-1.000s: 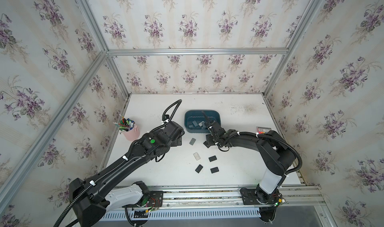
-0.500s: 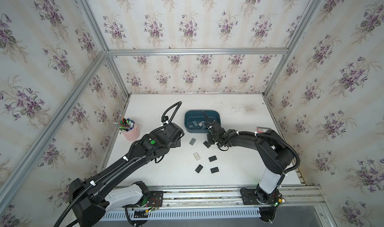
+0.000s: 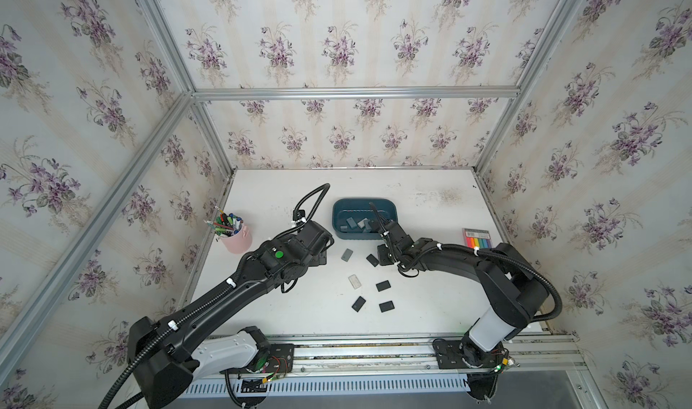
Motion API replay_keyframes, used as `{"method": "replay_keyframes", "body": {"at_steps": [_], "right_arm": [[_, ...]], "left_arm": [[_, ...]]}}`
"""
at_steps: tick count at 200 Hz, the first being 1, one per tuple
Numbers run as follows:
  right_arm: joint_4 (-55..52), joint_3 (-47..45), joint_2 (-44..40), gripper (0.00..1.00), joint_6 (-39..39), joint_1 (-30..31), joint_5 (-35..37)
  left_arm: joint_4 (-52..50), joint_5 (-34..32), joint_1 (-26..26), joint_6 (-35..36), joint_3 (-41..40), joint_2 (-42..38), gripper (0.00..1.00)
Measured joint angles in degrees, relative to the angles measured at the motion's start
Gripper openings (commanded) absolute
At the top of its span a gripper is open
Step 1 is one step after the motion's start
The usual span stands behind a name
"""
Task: Put the eraser in the storage box
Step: Pick up the eraser from the center of the board, then place the eraser in the storage box.
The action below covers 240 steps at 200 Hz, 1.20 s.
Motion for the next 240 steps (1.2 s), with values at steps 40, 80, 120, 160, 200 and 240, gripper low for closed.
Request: {"method": "replay_keyframes", "body": {"at_steps": [40, 80, 120, 160, 200, 240], "right_arm": [[-3.8, -1.8, -7.7, 0.22, 1.0, 0.6, 0.7], [-7.7, 2.5, -13.2, 0.24, 1.3, 0.6, 2.1], [-9.8, 12.6, -8.5, 0.24, -1.3, 0.3, 2.2], [-10.1, 19.5, 0.6, 0.25, -2.6, -1.9, 0.1], [-11.9, 26.1, 8.5, 0.26, -3.8, -3.5, -1.4], [-13.7, 29.1, 13.1, 0.35, -4.3, -4.6, -2.7]], "left_arm": [[0.9, 1.0, 0.0, -0.3, 0.0, 1.9, 1.0], [1.7, 1.3, 0.0, -0.5, -0.7, 2.3, 0.99], [2.2, 2.4, 0.0, -1.4, -2.3, 2.3, 0.99], [2.3, 3.0, 0.0, -2.3, -3.0, 2.3, 0.99], [2.3, 3.4, 0.0, -2.5, -3.0, 2.2, 0.99], [2.3, 3.8, 0.0, -2.9, -3.3, 1.9, 0.99]]}}
